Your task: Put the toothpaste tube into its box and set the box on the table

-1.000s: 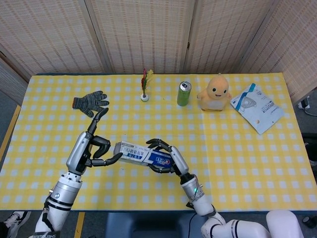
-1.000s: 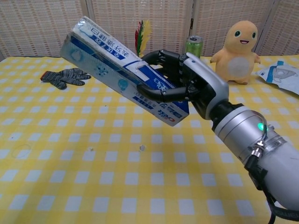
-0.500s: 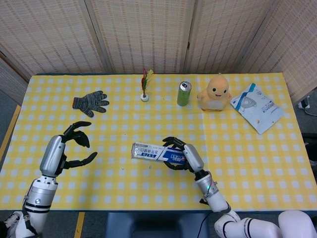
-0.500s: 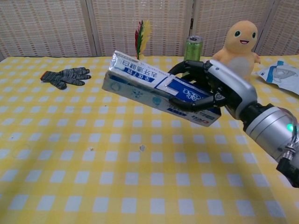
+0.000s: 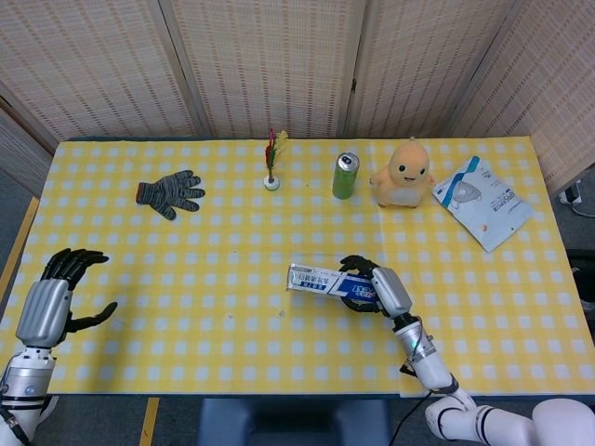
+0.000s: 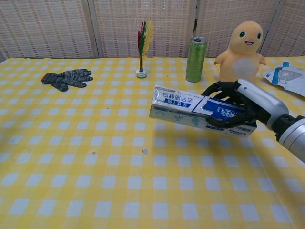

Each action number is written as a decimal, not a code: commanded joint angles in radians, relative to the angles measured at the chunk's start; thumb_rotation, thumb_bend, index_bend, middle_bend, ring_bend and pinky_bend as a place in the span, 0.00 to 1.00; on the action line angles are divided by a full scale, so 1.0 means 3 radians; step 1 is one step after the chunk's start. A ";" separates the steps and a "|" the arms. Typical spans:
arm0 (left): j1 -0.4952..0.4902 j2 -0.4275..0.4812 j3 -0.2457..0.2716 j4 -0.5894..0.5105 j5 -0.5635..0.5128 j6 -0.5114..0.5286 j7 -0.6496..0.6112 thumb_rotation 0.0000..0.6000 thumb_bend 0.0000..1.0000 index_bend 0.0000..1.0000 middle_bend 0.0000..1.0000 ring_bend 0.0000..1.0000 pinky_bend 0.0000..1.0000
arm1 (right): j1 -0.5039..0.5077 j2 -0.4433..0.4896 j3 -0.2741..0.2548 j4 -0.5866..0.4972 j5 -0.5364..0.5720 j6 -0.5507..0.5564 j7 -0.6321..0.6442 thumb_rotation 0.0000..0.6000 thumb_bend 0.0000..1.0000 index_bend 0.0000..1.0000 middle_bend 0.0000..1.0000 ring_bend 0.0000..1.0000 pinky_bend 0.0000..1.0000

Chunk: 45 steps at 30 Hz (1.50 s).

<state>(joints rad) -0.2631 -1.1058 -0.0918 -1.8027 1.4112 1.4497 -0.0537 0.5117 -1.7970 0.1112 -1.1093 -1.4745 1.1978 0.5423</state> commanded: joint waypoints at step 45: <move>0.0829 -0.0198 0.0476 0.1007 0.0562 0.0717 0.0429 1.00 0.23 0.16 0.16 0.06 0.00 | -0.1555 0.2090 -0.0762 -0.1769 -0.0390 0.1723 -0.2701 1.00 0.31 0.00 0.00 0.00 0.00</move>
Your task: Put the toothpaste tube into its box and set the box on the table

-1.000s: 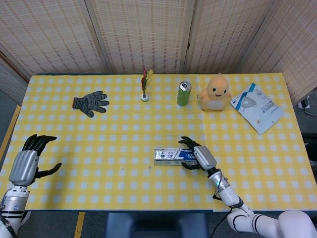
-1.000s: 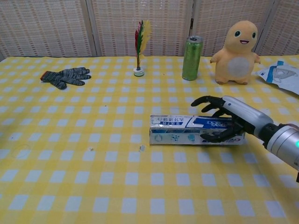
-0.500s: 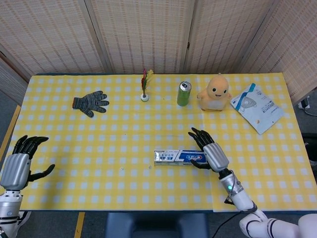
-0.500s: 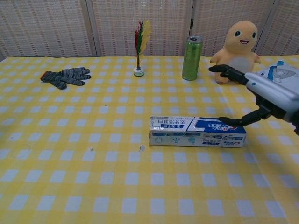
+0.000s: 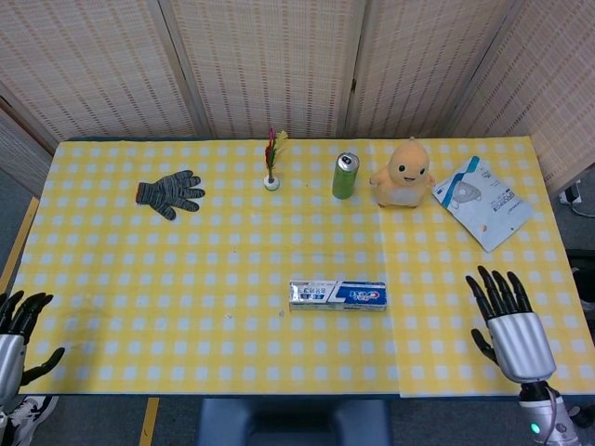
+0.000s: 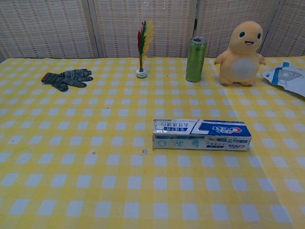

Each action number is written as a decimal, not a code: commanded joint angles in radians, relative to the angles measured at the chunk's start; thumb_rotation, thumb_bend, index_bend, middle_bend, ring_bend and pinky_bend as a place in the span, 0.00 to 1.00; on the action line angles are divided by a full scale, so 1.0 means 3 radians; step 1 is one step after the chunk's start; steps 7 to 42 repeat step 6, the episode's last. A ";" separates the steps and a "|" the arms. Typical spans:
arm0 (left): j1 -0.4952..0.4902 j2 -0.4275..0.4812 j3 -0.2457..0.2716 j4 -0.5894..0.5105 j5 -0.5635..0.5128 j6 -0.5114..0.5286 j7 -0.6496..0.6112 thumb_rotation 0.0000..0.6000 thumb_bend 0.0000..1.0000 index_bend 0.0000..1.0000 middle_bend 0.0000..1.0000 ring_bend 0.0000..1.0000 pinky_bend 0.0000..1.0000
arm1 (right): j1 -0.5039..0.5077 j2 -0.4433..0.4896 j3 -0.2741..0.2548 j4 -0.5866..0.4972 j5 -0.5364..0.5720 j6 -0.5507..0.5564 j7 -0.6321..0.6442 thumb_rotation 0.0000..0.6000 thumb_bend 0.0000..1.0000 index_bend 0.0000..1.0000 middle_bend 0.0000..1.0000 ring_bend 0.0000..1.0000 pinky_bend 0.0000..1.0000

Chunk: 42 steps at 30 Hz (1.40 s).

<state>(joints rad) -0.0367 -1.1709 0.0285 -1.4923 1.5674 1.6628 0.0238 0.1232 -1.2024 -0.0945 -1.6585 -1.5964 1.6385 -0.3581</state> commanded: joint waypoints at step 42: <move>0.0127 0.0090 0.0096 -0.0177 0.0087 0.0020 0.0284 1.00 0.21 0.06 0.08 0.01 0.00 | -0.0285 0.0170 0.0004 0.0152 0.0060 0.0170 0.0594 1.00 0.31 0.00 0.00 0.00 0.00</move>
